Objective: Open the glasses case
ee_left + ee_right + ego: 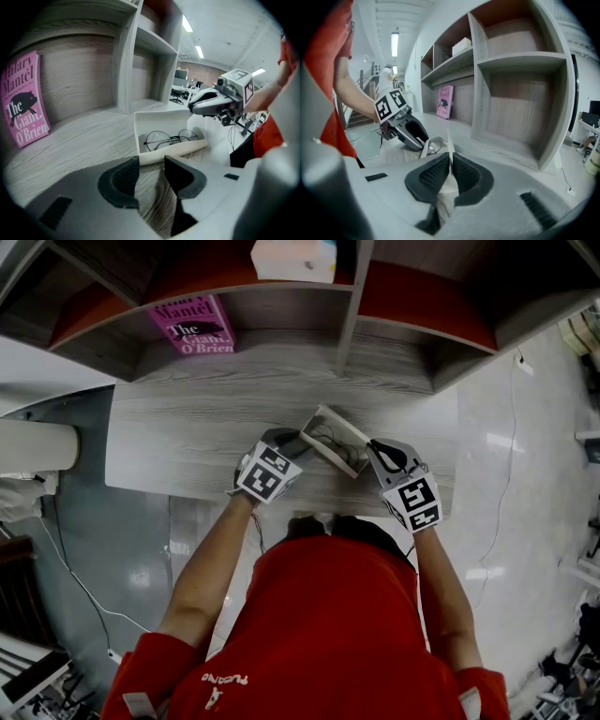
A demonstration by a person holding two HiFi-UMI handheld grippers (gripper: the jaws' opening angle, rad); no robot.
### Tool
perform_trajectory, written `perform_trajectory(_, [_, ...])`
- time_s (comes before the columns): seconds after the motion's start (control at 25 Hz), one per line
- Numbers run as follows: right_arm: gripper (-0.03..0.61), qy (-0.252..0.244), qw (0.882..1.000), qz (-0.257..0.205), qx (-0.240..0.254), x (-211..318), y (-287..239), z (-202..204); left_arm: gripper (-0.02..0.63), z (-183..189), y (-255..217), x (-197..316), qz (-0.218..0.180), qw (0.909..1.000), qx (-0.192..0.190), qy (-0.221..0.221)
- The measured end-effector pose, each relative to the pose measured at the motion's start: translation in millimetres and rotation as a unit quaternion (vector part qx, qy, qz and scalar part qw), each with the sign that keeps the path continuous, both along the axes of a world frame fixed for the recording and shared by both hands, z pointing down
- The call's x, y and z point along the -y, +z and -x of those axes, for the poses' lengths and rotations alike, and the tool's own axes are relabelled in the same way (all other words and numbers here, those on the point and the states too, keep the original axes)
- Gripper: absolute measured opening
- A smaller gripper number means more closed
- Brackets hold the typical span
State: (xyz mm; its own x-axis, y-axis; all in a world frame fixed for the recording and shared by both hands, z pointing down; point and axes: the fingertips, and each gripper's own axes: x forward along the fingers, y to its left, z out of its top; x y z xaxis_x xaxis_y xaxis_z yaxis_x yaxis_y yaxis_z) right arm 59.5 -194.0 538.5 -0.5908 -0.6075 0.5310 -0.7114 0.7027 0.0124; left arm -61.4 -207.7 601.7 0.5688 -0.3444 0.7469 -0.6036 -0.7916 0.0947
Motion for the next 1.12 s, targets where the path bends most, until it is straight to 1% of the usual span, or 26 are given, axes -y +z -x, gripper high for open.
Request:
perform_trajectory(0.12, [0.025,0.015,1.000,-0.005,-0.004,7,1,-6,0.160,0,0,0,0.000,1.0000,0.001,-0.001])
perform_trajectory(0.24, [0.028,0.035,0.999,-0.003,0.005,17,4,-14,0.160,0,0,1,-0.001,1.0000,0.002,-0.003])
perform_trajectory(0.48, [0.037,0.058,0.998,0.014,0.005,36,16,-30,0.160,-2,0,3,-0.002,1.0000,0.005,-0.008])
perform_trajectory(0.8, [0.046,0.069,0.997,0.018,0.008,46,22,-36,0.160,-5,0,7,-0.004,0.9999,0.006,-0.012])
perform_trajectory(1.12, [0.044,0.055,0.998,0.005,0.007,42,13,-31,0.160,-4,0,5,-0.004,0.9999,0.007,-0.014])
